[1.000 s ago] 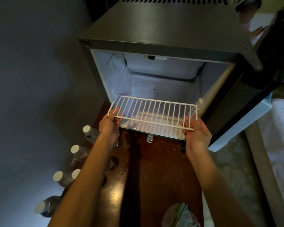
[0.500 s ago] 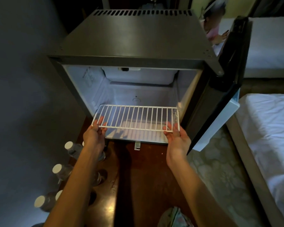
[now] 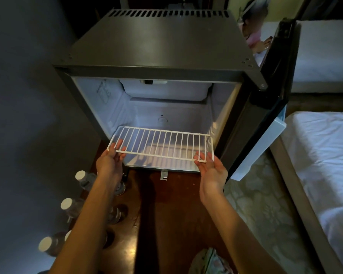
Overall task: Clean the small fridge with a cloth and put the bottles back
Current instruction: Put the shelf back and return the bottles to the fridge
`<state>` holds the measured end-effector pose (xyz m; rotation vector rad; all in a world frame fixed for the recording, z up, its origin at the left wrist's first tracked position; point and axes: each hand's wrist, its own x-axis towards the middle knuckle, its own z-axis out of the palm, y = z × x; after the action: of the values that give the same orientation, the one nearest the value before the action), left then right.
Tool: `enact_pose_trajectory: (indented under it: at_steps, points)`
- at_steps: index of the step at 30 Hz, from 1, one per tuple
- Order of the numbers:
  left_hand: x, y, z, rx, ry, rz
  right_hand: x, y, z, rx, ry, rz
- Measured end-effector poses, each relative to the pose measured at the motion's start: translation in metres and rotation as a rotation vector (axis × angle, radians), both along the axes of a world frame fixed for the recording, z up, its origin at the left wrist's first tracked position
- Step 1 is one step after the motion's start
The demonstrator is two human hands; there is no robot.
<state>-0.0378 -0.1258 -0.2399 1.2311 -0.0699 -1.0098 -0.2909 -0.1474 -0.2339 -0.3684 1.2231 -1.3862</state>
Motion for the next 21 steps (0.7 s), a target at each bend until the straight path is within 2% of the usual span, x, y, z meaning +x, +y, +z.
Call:
enact_pose_trajectory:
  at_steps: [6, 12, 21]
  points:
    - [-0.001, -0.001, 0.002, -0.005, 0.002, -0.016, 0.006, -0.010, -0.009, -0.018, 0.055, -0.025]
    - [-0.002, -0.003, -0.005, 0.018, -0.005, -0.056, 0.016, -0.026, -0.010, 0.042, -0.077, -0.113]
    - [-0.003, -0.015, -0.005, 0.051, -0.052, -0.072, 0.019, -0.041, -0.020, 0.004, -0.066, 0.023]
